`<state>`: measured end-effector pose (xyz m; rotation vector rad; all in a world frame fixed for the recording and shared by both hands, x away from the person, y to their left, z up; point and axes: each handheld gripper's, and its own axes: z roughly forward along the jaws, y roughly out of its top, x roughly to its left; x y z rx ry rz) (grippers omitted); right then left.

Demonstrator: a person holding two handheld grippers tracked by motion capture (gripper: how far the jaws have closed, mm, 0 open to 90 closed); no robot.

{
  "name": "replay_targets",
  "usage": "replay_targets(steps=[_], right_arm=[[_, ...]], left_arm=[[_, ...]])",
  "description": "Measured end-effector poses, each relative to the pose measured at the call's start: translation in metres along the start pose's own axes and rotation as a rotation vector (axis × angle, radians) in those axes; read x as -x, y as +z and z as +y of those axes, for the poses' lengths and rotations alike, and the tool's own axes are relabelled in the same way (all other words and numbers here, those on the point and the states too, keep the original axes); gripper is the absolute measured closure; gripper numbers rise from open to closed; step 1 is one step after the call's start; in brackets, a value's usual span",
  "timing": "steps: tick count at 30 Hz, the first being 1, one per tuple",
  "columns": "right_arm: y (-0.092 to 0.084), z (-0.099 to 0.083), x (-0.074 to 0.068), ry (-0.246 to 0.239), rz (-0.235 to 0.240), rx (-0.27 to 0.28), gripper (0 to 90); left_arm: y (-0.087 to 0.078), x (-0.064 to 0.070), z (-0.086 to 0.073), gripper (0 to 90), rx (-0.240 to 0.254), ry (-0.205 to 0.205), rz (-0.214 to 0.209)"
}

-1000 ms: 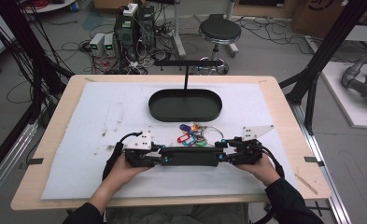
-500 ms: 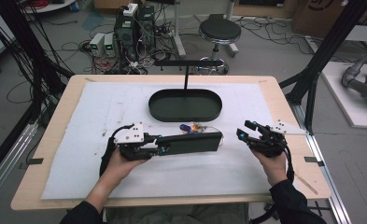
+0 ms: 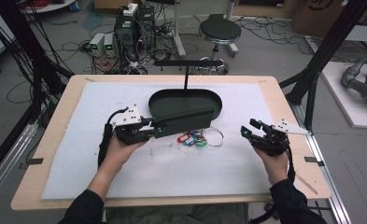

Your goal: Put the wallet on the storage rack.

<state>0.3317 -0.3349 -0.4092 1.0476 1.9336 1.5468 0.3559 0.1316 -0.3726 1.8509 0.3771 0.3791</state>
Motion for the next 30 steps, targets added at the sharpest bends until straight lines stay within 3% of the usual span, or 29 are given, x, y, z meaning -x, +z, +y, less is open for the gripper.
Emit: replay_targets(steps=[6, 17, 24, 30], right_arm=[[0.0, 0.0, 0.002, 0.006, -0.009, 0.0, 42.9], [0.0, -0.001, 0.003, 0.004, -0.008, -0.003, 42.9], [0.001, -0.001, 0.003, 0.0, -0.004, -0.004, 43.3], [0.001, -0.001, 0.002, 0.0, -0.002, -0.005, 43.6]], left_arm=[[0.008, -0.016, 0.007, 74.4, 0.025, -0.007, 0.043], [0.025, -0.045, 0.009, 74.5, 0.011, -0.034, 0.094], [0.04, -0.063, 0.01, 74.5, -0.005, -0.036, 0.111], [0.055, -0.075, 0.005, 74.4, 0.015, -0.031, 0.125]])
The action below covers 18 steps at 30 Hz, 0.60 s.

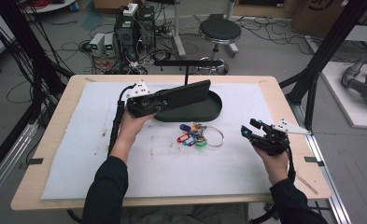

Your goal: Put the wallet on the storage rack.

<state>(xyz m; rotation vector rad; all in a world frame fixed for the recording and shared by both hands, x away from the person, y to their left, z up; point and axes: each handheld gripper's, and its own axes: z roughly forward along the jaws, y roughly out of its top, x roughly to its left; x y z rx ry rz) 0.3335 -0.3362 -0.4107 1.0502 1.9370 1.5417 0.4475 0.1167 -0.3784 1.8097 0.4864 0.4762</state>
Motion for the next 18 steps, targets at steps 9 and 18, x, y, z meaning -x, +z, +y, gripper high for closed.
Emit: replay_targets(steps=[9, 18], right_arm=[[0.0, 0.0, 0.001, -0.003, 0.001, -0.003, 44.0], [0.001, -0.001, 0.001, -0.012, 0.005, -0.008, 44.2]], left_arm=[[0.021, -0.014, -0.017, 74.4, -0.013, -0.015, 0.016], [0.039, -0.025, -0.034, 74.2, -0.044, -0.025, 0.018]])
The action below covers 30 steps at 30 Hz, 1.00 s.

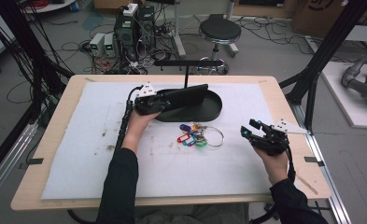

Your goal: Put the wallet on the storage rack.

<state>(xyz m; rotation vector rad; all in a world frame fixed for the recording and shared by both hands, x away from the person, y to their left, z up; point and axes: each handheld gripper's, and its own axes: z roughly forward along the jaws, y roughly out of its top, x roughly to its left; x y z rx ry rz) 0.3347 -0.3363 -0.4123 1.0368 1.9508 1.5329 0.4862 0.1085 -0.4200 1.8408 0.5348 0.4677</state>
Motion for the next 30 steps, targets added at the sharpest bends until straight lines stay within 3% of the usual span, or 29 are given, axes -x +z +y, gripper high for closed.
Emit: replay_targets(steps=[3, 10, 13, 18, 21, 25, 27, 30], right_arm=[[0.0, 0.0, 0.0, 0.002, -0.001, -0.002, 44.2], [0.0, -0.001, 0.0, 0.0, 0.001, -0.004, 44.2], [0.0, 0.0, -0.001, -0.002, 0.002, -0.003, 44.2], [0.0, -0.001, -0.001, -0.004, 0.001, -0.003, 44.3], [0.0, -0.001, -0.001, 0.001, 0.002, -0.007, 44.2], [0.0, -0.001, -0.001, -0.001, 0.0, -0.006, 44.3], [0.0, -0.001, -0.001, -0.001, 0.001, -0.006, 44.3], [0.0, -0.001, 0.0, -0.005, -0.002, -0.003, 44.1]], left_arm=[[0.002, -0.004, -0.006, 74.2, 0.015, -0.024, -0.002], [0.004, -0.009, -0.012, 73.5, 0.023, -0.03, 0.01], [0.004, -0.01, -0.014, 73.1, 0.006, -0.046, 0.025], [0.004, -0.01, -0.014, 71.2, -0.012, -0.034, 0.04], [0.004, -0.011, -0.015, 69.3, -0.048, -0.032, 0.061], [0.004, -0.012, -0.018, 66.0, -0.076, -0.053, 0.082], [0.004, -0.01, -0.015, 62.1, -0.089, -0.037, 0.105], [0.003, -0.008, -0.012, 45.3, -0.117, -0.05, 0.143]])
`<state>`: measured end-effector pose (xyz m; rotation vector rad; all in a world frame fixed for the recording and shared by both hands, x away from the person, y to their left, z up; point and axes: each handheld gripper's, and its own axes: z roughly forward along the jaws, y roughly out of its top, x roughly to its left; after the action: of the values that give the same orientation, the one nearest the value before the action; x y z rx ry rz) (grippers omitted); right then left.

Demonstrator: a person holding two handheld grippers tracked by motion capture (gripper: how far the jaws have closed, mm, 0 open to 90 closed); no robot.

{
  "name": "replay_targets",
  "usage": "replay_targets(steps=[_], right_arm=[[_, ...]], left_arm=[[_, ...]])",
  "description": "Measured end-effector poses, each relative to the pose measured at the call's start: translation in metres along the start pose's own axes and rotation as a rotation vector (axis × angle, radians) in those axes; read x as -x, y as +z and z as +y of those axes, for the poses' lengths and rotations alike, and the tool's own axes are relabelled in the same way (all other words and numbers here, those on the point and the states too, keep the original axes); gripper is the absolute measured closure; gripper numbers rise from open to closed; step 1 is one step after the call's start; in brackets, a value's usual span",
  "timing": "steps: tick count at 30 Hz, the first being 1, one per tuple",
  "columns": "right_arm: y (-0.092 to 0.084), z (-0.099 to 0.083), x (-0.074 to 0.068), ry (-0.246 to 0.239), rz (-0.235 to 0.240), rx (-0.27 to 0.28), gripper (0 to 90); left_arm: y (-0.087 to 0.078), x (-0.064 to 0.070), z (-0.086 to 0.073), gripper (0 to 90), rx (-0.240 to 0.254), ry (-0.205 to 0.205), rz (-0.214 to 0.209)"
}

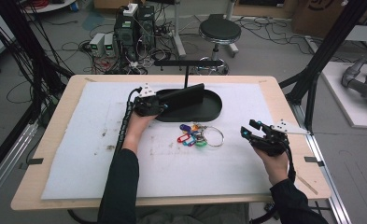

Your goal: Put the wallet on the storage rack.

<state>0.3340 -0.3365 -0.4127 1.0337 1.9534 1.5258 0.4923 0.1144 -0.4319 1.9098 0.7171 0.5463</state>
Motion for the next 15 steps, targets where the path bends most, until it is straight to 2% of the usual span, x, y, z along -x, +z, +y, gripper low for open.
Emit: replay_targets(steps=[1, 2, 3, 4, 7, 10, 12, 13, 15], right_arm=[[0.0, 0.0, 0.0, 0.004, 0.001, -0.002, 44.1], [0.0, 0.0, 0.0, 0.002, 0.0, -0.001, 44.1], [0.0, 0.0, 0.0, 0.002, 0.0, -0.001, 44.1], [0.0, 0.0, 0.0, 0.005, 0.002, -0.005, 44.0], [0.0, 0.0, 0.0, 0.003, -0.003, -0.001, 44.0], [0.0, 0.0, 0.0, 0.001, -0.006, 0.0, 43.9], [0.0, 0.0, 0.0, 0.005, -0.009, -0.001, 43.9], [0.0, 0.0, 0.0, 0.005, -0.009, -0.001, 43.9], [0.0, 0.0, 0.0, 0.002, -0.01, -0.001, 43.8]], left_arm=[[-0.002, 0.0, 0.001, 41.9, -0.014, -0.038, 0.006], [-0.002, 0.0, 0.001, 38.3, -0.014, -0.038, 0.006], [-0.003, 0.0, 0.001, 38.3, -0.023, -0.058, 0.006], [-0.005, 0.0, 0.002, 32.0, -0.04, -0.069, 0.008], [-0.011, 0.002, 0.004, 27.4, -0.071, -0.093, 0.019], [-0.024, 0.007, 0.004, 27.4, -0.025, -0.094, 0.047], [-0.04, 0.011, 0.005, 26.1, 0.005, -0.102, 0.041], [-0.04, 0.011, 0.005, 25.0, 0.005, -0.102, 0.041], [-0.052, 0.015, 0.004, 24.9, 0.026, -0.095, 0.035]])
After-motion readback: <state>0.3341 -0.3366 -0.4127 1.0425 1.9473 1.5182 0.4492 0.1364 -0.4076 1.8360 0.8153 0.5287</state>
